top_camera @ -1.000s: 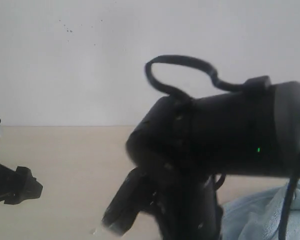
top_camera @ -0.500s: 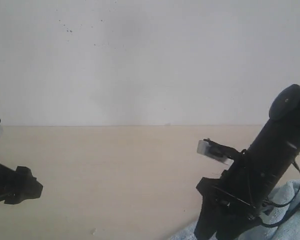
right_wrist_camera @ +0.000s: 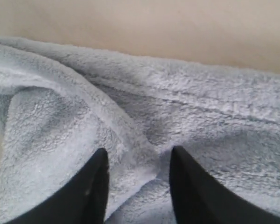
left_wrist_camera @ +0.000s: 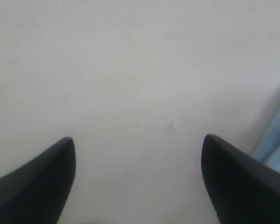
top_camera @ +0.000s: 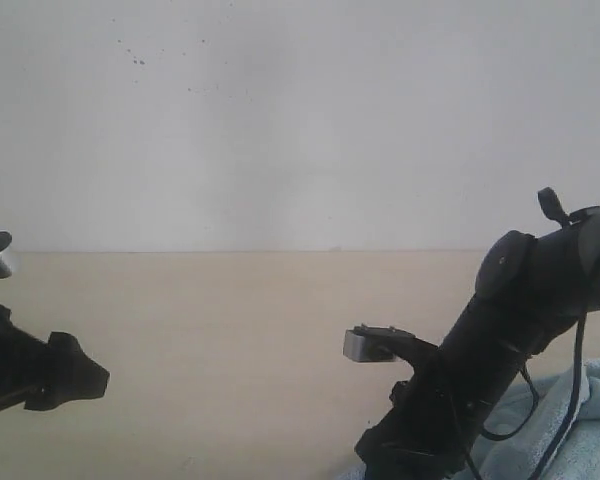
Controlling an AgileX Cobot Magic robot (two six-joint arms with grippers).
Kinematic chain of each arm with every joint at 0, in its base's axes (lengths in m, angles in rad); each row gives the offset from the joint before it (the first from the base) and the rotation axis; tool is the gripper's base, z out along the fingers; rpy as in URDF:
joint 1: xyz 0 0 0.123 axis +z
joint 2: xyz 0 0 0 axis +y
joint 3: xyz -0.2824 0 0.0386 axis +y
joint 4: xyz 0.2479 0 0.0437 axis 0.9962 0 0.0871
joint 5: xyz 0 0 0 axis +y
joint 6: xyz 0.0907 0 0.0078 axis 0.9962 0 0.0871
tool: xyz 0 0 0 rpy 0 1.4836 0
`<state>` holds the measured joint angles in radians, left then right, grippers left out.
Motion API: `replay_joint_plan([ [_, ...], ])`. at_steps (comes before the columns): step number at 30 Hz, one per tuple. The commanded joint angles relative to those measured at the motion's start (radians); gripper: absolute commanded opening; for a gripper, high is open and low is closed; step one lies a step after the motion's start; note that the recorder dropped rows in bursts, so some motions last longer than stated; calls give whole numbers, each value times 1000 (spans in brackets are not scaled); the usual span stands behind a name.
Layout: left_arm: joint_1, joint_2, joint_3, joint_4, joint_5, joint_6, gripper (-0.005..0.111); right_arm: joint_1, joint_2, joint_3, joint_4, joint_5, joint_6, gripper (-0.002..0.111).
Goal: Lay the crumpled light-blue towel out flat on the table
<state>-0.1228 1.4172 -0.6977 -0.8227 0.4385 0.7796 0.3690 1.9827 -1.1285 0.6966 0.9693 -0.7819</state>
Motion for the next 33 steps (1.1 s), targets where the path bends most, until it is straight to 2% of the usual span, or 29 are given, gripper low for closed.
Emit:
replay_joint_plan([
  [1, -6, 2, -6, -362, 213, 426, 71, 2, -2, 2, 24, 69, -33, 7],
  [2, -6, 2, -6, -417, 268, 498, 71, 2, -2, 2, 50, 102, -57, 0],
  [4, -6, 2, -6, -426, 297, 537, 71, 2, -2, 2, 116, 149, -107, 0],
  [6, -37, 12, 16, -438, 300, 677, 71, 2, -2, 2, 223, 234, -191, 0],
  [7, -81, 31, 38, -455, 336, 894, 71, 2, -2, 2, 288, 252, -251, 0],
  [9, -158, 72, 73, -481, 406, 1178, 71, 2, -18, 0, 344, 252, -322, 0],
  [10, -194, 98, 78, -481, 406, 1265, 71, 1, -42, 0, 346, 252, -334, 0],
  [12, -204, 129, 78, -504, 392, 1343, 71, 1, -72, 0, 346, 252, -347, 0],
  [15, -211, 182, 76, -655, 425, 1355, 71, 1, -90, 0, 376, 252, -347, 0],
  [19, -248, 257, 17, -585, 357, 1353, 71, 2, -90, 0, 367, 252, -258, 0],
  [27, -248, 331, -58, -612, 404, 1353, 71, 33, -90, 0, 334, 252, -215, 0],
  [33, -248, 409, -101, -632, 516, 1353, 71, 97, -90, 0, 334, 252, -228, 0],
])
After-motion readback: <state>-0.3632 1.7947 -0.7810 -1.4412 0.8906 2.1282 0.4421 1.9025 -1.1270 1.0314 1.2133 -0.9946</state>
